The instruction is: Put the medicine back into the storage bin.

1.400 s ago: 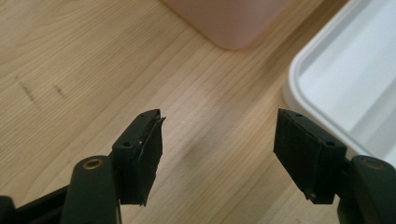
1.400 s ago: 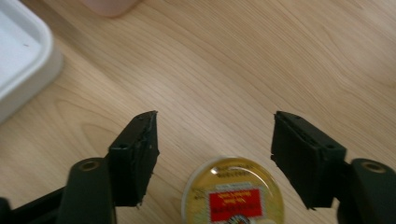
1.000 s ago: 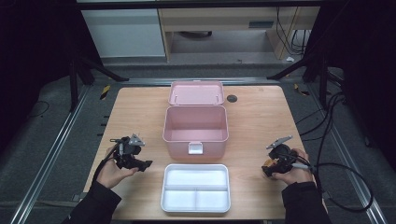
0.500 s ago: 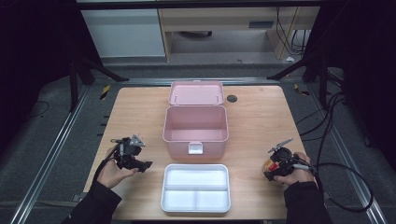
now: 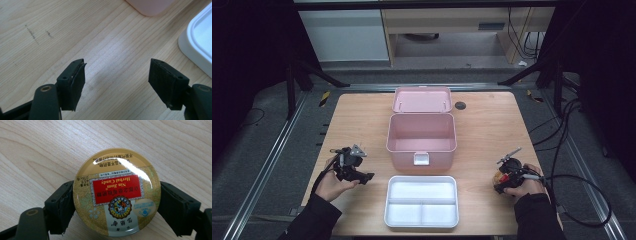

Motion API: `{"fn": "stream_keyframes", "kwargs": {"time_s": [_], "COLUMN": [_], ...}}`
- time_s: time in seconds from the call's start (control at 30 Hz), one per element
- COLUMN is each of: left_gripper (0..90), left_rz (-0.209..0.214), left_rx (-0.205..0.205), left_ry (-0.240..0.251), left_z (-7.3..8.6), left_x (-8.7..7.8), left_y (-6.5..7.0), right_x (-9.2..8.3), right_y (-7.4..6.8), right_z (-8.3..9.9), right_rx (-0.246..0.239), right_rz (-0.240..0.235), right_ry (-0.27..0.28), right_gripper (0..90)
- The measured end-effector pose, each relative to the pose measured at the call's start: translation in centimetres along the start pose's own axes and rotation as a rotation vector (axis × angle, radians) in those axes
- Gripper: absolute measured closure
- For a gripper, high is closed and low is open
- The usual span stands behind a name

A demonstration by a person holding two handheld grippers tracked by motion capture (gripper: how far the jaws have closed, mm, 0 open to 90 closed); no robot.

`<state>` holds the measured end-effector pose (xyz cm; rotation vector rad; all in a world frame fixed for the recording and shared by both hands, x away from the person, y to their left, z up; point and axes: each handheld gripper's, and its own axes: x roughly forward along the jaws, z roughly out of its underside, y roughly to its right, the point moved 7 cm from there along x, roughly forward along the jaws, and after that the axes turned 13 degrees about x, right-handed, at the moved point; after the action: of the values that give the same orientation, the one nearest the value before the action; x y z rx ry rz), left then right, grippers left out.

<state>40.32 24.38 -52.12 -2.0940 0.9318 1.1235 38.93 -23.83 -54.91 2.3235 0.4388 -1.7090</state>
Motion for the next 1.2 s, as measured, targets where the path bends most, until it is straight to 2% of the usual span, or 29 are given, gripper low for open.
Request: {"fn": "stream_keyframes", "kwargs": {"time_s": [0.17,0.4,0.6,0.87,1.2], "left_gripper": [29.1,27.8,25.8,25.1,25.1], "left_rz": [-0.011,-0.022,-0.031,-0.035,-0.034], "left_rx": [-0.008,-0.033,-0.056,-0.076,-0.077], "left_ry": [-0.005,0.004,0.019,0.029,0.015], "left_z": [0.1,0.2,0.6,1.0,1.3], "left_x": [0.0,0.1,-0.2,-0.5,0.0], "left_y": [-0.1,-0.4,-0.6,-0.8,-0.9], "right_x": [-0.2,-2.0,-4.1,-6.1,-7.8], "right_y": [0.0,-0.5,-1.5,-2.4,-3.9], "right_z": [0.0,-1.2,-2.8,-5.4,-9.2], "right_rx": [0.011,-0.001,-0.008,-0.015,-0.033], "right_rz": [-0.001,-0.030,-0.061,-0.088,-0.110], "right_ry": [0.004,0.078,0.153,0.227,0.285], "right_gripper": [20.9,21.0,21.0,20.9,21.0]}}
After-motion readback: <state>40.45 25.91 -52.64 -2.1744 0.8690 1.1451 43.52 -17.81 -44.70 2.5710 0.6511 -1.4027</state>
